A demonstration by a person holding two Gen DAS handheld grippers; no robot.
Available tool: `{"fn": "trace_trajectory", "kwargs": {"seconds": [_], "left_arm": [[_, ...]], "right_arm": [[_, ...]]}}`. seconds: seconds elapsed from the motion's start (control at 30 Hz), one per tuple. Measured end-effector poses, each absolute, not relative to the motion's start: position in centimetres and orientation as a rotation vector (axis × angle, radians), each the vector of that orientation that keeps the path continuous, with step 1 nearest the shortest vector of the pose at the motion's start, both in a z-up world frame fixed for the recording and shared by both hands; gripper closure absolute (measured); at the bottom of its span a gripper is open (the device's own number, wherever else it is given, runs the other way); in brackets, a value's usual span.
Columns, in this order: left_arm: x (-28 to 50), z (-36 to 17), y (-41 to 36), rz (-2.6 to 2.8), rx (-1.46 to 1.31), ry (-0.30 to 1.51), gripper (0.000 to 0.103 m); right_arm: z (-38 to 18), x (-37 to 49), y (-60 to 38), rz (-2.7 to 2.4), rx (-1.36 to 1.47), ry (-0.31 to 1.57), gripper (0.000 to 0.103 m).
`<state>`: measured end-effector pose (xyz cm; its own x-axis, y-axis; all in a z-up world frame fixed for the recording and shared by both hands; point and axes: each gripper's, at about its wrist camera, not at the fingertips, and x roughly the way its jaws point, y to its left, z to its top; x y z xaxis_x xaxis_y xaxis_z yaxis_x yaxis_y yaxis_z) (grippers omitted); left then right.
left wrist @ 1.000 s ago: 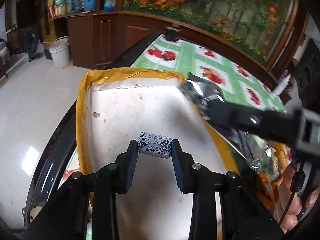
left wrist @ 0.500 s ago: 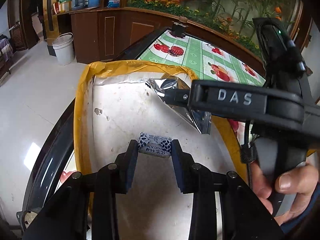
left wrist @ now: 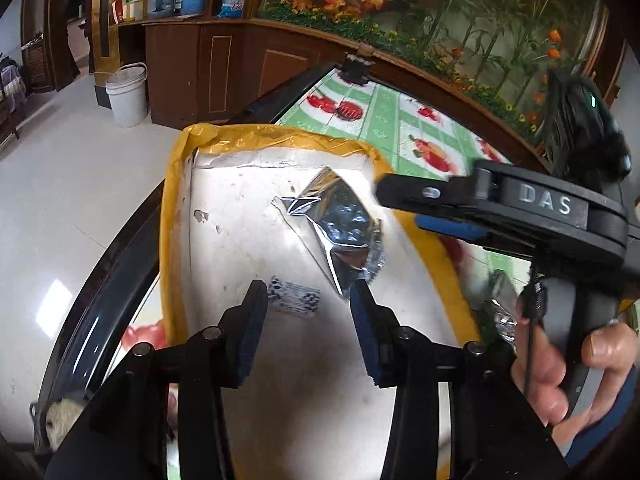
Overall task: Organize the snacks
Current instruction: 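Release the silver packet into the tray with the right tool while the left tool drops the candy there, then grasp the orange snack packet on the table with the right tool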
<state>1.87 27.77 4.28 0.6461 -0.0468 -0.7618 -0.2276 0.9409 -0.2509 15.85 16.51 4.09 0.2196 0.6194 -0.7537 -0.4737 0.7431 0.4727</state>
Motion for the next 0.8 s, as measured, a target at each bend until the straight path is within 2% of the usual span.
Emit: {"fn": "trace_trajectory", "kwargs": {"seconds": [0.27, 0.4, 0.63, 0.8], "left_arm": [[-3.1, 6.3, 25.0, 0.023, -0.350, 0.766, 0.062], [-4.7, 6.8, 22.6, -0.020, -0.339, 0.745, 0.062], [-6.0, 7.3, 17.8, -0.088, -0.279, 0.752, 0.062], [-7.1, 6.9, 15.8, -0.128, -0.248, 0.767, 0.062]], "right_arm": [[4.5, 15.0, 7.4, 0.691, 0.085, 1.133, 0.048], [3.2, 14.3, 5.1, 0.646, 0.008, 1.155, 0.073], [2.8, 11.9, 4.1, 0.698, -0.096, 1.141, 0.073], [1.6, 7.0, 3.0, 0.723, -0.292, 1.117, 0.073]]}}
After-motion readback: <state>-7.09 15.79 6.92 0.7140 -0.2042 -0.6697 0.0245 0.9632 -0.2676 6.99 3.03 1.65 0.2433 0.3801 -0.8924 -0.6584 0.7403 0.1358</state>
